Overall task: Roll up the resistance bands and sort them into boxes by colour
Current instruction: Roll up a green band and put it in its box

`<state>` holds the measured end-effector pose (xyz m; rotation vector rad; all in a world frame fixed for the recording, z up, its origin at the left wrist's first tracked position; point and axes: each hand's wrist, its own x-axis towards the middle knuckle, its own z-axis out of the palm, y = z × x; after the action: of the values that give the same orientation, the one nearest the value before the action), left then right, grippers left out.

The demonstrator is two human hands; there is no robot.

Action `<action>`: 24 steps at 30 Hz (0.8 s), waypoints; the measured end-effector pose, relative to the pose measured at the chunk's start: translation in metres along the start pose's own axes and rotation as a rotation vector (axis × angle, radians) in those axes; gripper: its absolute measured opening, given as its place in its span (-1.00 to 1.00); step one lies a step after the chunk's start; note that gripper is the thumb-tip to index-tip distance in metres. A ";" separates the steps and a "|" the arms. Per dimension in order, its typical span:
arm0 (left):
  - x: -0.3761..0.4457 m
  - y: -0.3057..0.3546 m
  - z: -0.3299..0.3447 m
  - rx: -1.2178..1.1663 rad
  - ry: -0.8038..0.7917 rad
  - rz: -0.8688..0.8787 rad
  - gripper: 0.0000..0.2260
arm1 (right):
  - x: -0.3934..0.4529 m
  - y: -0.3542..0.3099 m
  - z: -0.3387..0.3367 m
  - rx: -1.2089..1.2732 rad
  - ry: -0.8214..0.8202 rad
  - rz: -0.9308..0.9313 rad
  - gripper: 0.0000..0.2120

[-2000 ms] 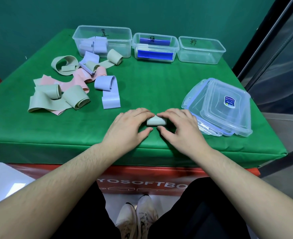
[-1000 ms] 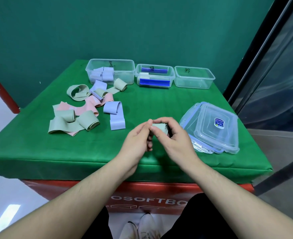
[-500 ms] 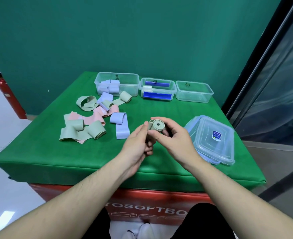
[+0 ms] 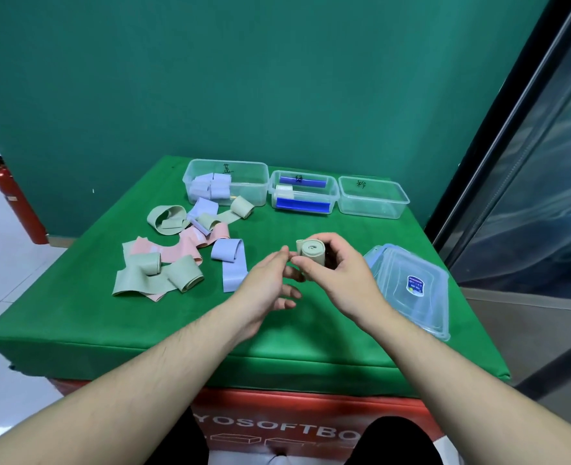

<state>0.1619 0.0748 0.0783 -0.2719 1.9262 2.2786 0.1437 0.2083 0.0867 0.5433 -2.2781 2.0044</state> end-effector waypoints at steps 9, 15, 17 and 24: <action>0.025 0.026 -0.005 0.171 -0.065 0.314 -0.72 | 0.027 0.000 -0.014 -0.222 -0.004 0.091 -0.77; 0.056 0.037 -0.007 0.060 -0.103 0.200 -0.72 | 0.063 0.005 -0.022 -0.342 -0.004 0.118 -0.63; 0.070 0.040 -0.010 0.001 -0.108 0.182 -0.76 | 0.076 0.009 -0.023 -0.320 -0.009 0.129 -0.62; 0.137 0.044 -0.025 -0.191 -0.053 0.126 -0.72 | 0.127 0.030 -0.033 0.090 -0.001 0.264 -0.80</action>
<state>0.0196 0.0417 0.0846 -0.1126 1.7485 2.5278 0.0102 0.2149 0.0975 0.2585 -2.3784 2.2314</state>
